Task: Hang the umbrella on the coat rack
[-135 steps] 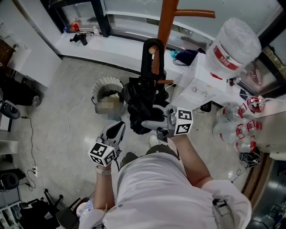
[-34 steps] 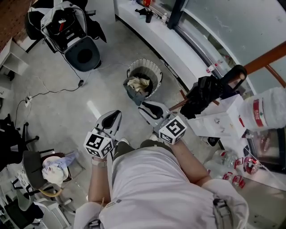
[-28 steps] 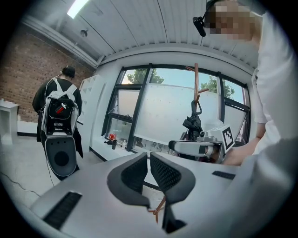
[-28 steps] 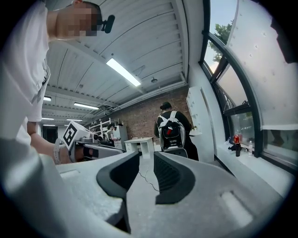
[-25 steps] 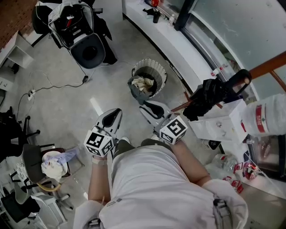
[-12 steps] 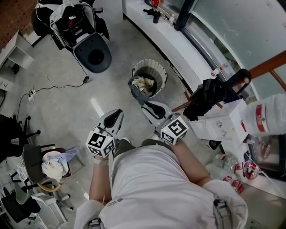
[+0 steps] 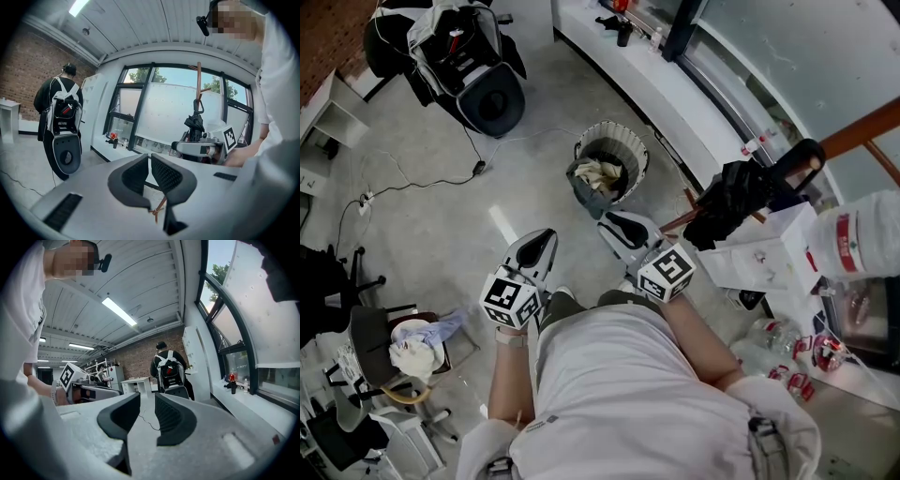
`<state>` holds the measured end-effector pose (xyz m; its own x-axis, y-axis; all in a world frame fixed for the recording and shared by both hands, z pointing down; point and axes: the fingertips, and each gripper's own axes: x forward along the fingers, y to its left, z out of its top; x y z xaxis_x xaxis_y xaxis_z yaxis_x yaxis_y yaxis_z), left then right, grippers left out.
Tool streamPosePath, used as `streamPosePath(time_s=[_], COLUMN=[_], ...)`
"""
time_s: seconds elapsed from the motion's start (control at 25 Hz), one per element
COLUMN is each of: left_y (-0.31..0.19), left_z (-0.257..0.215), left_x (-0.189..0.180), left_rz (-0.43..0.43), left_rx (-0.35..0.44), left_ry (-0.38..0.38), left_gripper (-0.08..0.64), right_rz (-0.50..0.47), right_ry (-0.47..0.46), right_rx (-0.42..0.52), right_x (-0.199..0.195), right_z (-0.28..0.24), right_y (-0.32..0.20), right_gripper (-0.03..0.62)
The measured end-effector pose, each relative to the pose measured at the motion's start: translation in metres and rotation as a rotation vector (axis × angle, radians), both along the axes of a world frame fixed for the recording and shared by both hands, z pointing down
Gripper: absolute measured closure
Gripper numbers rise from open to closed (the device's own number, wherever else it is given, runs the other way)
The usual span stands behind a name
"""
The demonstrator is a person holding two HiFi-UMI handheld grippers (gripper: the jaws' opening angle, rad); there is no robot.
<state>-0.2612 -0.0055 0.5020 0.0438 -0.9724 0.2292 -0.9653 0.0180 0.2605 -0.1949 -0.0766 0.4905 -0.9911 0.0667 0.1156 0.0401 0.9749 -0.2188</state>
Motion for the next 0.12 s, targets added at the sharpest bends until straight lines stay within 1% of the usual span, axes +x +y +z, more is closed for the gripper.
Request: streamPosePath(time_s=[0.12], left_y=[-0.002], left_z=[0.0007], left_x=[0.0021], left_rz=[0.001], left_rx=[0.002], left_ry=[0.009], left_gripper=[0.557], right_rz=[0.005], right_ry=[0.001], right_rx=[-0.005], right_x=[0.0022], right_z=[0.0011], right_y=[-0.0024], right_gripper=[0.491])
